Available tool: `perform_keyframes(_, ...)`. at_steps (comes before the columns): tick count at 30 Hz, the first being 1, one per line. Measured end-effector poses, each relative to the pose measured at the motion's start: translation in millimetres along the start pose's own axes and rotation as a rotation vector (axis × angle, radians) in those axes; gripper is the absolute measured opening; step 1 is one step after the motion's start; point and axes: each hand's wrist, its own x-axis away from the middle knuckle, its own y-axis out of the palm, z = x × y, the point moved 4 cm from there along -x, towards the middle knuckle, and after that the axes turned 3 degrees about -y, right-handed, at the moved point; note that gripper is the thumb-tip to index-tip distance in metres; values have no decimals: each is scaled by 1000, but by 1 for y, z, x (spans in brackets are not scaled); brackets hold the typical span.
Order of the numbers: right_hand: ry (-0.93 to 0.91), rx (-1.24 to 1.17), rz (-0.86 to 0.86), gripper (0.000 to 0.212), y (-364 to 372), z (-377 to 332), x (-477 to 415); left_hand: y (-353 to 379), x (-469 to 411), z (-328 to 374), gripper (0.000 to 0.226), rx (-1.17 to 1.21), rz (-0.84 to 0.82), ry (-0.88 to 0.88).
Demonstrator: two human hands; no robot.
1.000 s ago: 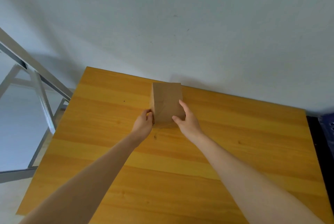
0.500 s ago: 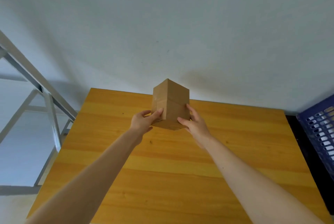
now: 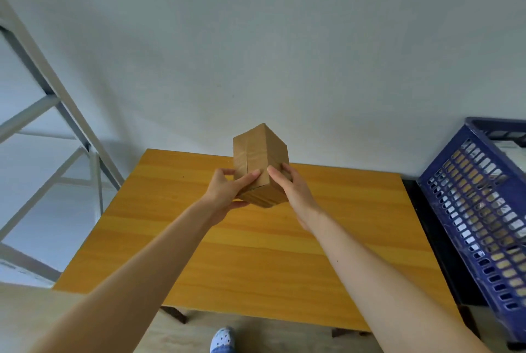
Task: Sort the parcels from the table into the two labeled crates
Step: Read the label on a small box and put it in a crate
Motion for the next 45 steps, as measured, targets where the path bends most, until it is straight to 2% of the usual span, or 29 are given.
perform_keyframes(7, 8, -35, 7, 65, -29, -7, 48, 33, 49, -2, 79, -36, -55, 54)
perform_keyframes(12, -7, -107, 30, 59, -43, -21, 71, 47, 76, 7, 26, -114, -63, 168)
perform_keyframes(16, -13, -198, 59, 62, -46, -28, 81, 55, 83, 7, 49, -173, -142, 192)
perform_keyframes(21, -16, -311, 35, 45, -44, -32, 85, 63, 89, 10, 55, -173, -309, 129)
perform_keyframes(26, -64, -261, 88, 31, -50, -34, 91, 51, 82, 6, 62, -105, -181, 100)
perform_keyframes(30, -92, -166, 155, 39, -53, -37, 96, 47, 81, 8, 60, -143, -145, 132)
perform_keyframes(33, -79, -142, 157, 37, -53, -37, 96, 44, 82, 11, 73, -152, -140, 161)
perform_keyframes(35, -63, -118, 142, 45, -52, -38, 98, 41, 85, 12, 82, -163, -125, 173)
perform_keyframes(39, -82, -101, 145, 60, -48, -42, 102, 36, 88, 14, 77, -173, -136, 209)
perform_keyframes(45, -115, -88, 139, 39, -39, -47, 110, 25, 92, 17, 62, -155, -157, 228)
